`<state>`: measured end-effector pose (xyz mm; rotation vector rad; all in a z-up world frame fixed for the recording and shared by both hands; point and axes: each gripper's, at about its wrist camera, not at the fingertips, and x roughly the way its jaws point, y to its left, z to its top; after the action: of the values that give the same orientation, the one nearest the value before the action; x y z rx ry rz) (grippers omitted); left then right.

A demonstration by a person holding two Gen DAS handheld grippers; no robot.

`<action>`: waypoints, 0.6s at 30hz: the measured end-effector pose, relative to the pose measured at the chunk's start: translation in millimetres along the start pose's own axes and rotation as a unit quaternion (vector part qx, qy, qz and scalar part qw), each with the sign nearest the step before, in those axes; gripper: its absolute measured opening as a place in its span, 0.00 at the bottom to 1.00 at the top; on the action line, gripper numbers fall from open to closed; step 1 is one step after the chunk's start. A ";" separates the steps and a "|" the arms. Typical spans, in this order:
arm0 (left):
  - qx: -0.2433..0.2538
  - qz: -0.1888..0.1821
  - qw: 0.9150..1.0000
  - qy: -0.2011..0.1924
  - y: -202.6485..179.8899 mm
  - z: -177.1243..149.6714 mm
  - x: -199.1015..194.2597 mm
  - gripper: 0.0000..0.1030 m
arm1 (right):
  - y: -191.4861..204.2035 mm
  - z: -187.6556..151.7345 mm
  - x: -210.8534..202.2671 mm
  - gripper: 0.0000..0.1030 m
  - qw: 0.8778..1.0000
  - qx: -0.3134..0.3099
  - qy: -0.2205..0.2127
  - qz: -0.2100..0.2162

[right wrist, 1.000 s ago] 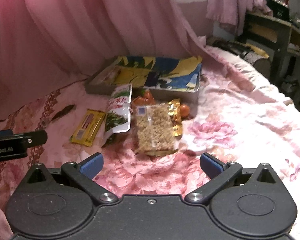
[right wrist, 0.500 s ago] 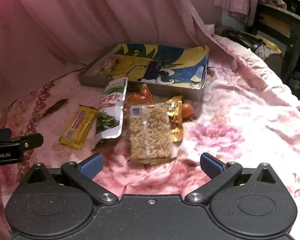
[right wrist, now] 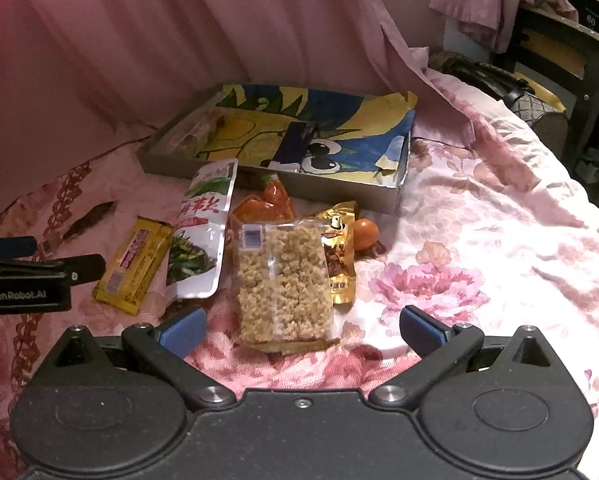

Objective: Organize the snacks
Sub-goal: 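Move both tools back toward the remaining snacks beside the tray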

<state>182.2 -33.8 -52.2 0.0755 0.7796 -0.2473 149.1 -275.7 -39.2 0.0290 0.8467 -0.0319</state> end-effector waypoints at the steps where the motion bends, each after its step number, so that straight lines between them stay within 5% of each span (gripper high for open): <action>1: -0.001 -0.002 1.000 -0.002 0.0 1.3 2.8 1.00 | -0.7 2.9 1.6 0.99 1.000 -0.002 -0.002 -0.003; 18: -0.037 -0.018 0.999 -0.014 15.3 18.1 44.4 1.00 | -9.5 24.2 42.7 0.99 0.997 -0.057 -0.027 -0.037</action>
<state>228.8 -30.4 -71.0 -0.0116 0.7627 -0.2534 195.2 -286.9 -55.3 -0.1101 0.7947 -0.0539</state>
